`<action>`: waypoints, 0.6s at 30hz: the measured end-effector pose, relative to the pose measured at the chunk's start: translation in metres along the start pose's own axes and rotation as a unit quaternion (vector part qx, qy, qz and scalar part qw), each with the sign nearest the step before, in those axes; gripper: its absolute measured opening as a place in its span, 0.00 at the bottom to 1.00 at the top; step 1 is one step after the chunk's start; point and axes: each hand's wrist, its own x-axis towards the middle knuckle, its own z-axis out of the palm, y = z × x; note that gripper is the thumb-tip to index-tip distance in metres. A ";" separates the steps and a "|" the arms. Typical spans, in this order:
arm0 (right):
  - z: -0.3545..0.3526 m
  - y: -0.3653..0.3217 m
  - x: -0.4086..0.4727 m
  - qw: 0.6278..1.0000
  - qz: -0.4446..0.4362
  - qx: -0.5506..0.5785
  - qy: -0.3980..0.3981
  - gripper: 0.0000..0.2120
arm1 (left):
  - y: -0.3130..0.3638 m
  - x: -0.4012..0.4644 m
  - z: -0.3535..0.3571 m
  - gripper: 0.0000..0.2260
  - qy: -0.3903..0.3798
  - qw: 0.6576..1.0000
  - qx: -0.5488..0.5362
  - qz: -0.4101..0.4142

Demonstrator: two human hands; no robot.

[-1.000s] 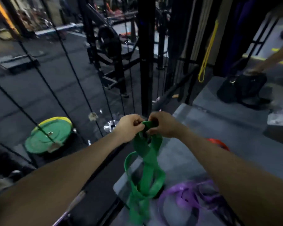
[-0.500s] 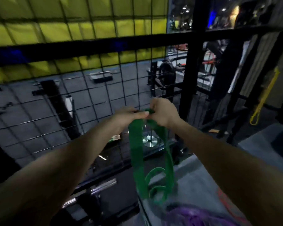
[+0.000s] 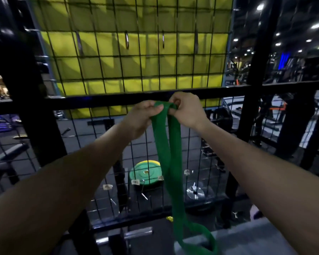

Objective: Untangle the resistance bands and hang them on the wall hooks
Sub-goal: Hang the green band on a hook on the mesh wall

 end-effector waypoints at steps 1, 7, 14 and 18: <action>-0.001 -0.007 0.007 1.000 -0.010 0.006 0.005 0.04 | 0.010 0.003 -0.004 0.04 0.005 1.000 0.003 0.016; -0.005 -0.033 0.040 0.993 0.009 0.119 0.008 0.02 | 0.072 0.022 -0.023 0.05 0.032 0.997 -0.006 0.068; -0.008 -0.049 0.077 0.990 -0.049 0.115 0.069 0.08 | 0.106 0.027 -0.052 0.04 0.048 0.993 -0.014 0.102; -0.010 -0.057 0.098 0.989 -0.068 0.035 0.127 0.10 | 0.102 0.023 -0.068 0.04 0.081 0.993 0.054 0.073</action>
